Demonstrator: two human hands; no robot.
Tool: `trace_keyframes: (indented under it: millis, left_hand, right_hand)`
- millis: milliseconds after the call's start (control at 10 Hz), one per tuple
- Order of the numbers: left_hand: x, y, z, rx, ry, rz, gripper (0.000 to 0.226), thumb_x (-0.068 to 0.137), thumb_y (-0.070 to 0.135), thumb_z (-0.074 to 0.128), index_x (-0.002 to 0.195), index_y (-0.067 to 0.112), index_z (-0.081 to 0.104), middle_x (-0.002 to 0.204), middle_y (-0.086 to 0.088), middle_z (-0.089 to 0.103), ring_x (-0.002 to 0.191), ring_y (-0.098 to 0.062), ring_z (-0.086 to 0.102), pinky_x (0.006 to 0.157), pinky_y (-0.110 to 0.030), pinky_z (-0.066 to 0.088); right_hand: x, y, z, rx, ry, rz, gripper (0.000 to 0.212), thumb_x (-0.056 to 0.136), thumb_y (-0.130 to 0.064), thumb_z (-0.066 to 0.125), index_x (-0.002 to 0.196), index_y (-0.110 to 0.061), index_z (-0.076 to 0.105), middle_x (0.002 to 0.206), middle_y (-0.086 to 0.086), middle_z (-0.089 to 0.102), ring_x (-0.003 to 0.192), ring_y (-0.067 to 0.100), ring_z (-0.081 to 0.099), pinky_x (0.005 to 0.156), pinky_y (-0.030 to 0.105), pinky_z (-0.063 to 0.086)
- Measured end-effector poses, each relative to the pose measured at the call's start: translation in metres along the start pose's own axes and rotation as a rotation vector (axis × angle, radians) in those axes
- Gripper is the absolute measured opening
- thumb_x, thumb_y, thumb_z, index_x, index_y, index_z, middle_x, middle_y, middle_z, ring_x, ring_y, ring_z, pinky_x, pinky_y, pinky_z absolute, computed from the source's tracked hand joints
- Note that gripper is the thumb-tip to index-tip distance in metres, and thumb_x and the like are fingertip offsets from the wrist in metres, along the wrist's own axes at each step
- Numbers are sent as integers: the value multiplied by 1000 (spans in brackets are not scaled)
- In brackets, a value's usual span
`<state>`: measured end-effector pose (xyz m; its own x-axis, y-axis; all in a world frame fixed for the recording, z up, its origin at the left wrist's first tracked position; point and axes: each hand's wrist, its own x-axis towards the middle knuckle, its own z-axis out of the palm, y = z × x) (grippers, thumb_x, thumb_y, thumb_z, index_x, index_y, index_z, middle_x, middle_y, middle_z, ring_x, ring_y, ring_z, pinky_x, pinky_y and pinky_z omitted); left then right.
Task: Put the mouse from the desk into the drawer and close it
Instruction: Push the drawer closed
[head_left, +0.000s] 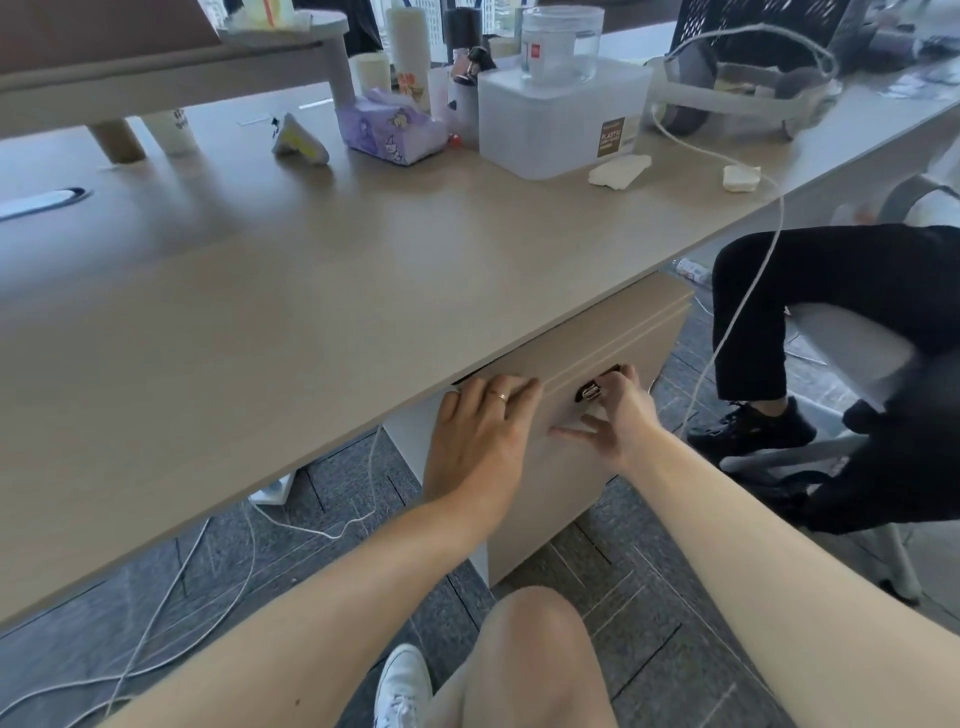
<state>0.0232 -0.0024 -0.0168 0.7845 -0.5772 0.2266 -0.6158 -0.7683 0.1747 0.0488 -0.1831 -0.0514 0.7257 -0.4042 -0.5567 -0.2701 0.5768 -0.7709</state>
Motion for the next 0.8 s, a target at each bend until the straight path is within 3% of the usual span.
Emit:
trace_keyframes:
  millis: [100,200,300,400,500,600,700,800]
  left_hand:
    - [1,-2,2,-23,3,10,73,75,6,22,141,13,52,137,-5,58,113,-33,52,87,-46,42]
    - [1,-3,2,-35,-3,12,73,75,8,18,139,13,54,134,-5,59,112,-33,53,86,-48,44]
    - [1,-3,-1,-15,1,33,69,74,6,27,137,14,54,132,-6,60,111,-33,54,86,-47,44]
    - [1,-4,-1,-8,6,36,68,75,7,29,138,13,54,133,-6,60,111,-33,54,86,-47,44]
    - [2,-4,1,11,8,35,69,76,10,24,138,14,54,133,-6,60,110,-33,54,85,-47,43]
    - [3,-3,1,32,13,20,73,75,12,16,136,14,56,131,-6,61,108,-33,55,82,-46,44]
    - [3,0,-3,35,-19,17,72,74,7,22,138,14,53,134,-7,59,111,-34,53,85,-47,43]
    - [6,1,-11,77,-54,24,70,76,-4,47,143,17,46,139,-3,52,119,-29,46,95,-42,39]
  right_hand:
    - [2,-3,1,-9,12,9,44,97,-6,39,139,-19,45,131,10,39,118,46,39,74,69,54]
    - [5,-1,1,-24,3,7,46,97,-5,38,140,-19,43,124,10,46,121,45,41,74,70,54]
    - [2,-4,7,-58,-3,14,37,95,-2,39,127,-19,46,122,12,46,120,47,44,66,67,56]
    - [1,-7,12,-118,31,31,49,95,-1,43,140,-21,39,141,17,38,125,50,43,55,69,52]
    - [3,-5,13,-120,32,32,53,93,-1,43,139,-26,37,151,17,33,130,50,42,55,69,54]
    - [1,-2,10,-102,26,10,56,90,0,42,141,-24,38,148,14,38,126,49,44,58,65,57]
    - [-11,-7,5,-105,-37,-3,45,93,-3,42,134,-20,42,140,13,41,130,48,40,64,64,58]
    - [-23,-16,-5,-237,-31,-22,46,95,-10,46,138,-26,43,148,14,40,136,45,37,86,67,52]
